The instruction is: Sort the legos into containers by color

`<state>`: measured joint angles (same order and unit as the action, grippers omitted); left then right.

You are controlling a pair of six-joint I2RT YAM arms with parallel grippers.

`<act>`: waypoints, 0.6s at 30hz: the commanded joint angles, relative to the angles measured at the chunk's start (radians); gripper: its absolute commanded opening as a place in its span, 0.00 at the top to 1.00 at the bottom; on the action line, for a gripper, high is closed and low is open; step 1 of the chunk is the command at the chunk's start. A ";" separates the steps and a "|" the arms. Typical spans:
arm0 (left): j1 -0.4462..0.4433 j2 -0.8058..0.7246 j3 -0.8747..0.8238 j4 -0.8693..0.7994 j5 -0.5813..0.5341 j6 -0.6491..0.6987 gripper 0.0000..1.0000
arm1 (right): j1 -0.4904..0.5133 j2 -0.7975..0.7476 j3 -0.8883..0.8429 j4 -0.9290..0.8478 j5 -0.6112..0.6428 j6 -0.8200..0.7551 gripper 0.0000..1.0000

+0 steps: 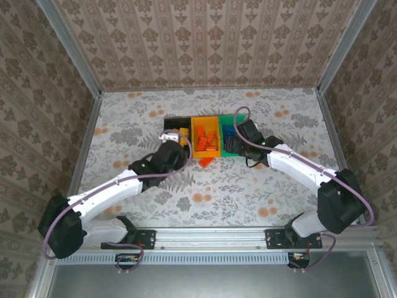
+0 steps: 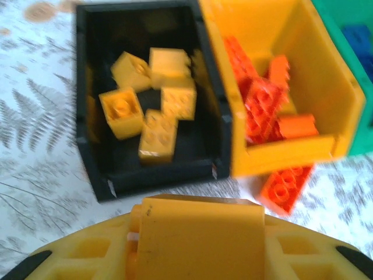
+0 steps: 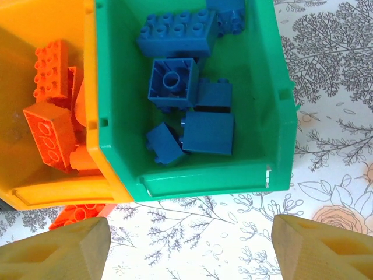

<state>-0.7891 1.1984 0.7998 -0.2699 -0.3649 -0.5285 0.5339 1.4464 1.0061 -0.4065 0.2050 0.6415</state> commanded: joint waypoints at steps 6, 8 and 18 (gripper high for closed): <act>0.208 0.231 0.205 0.031 0.169 0.070 0.61 | 0.028 -0.040 -0.030 -0.002 0.011 0.037 0.26; 0.230 0.304 0.256 0.035 0.195 0.070 0.61 | 0.034 -0.042 -0.035 -0.003 0.014 0.038 0.26; 0.257 0.533 0.429 0.000 0.213 0.078 0.46 | 0.074 -0.047 -0.047 -0.010 0.028 0.055 0.26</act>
<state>-0.5446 1.7233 1.1839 -0.2474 -0.1711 -0.4671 0.5926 1.4242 0.9691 -0.4065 0.2070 0.6762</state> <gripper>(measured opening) 0.523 0.742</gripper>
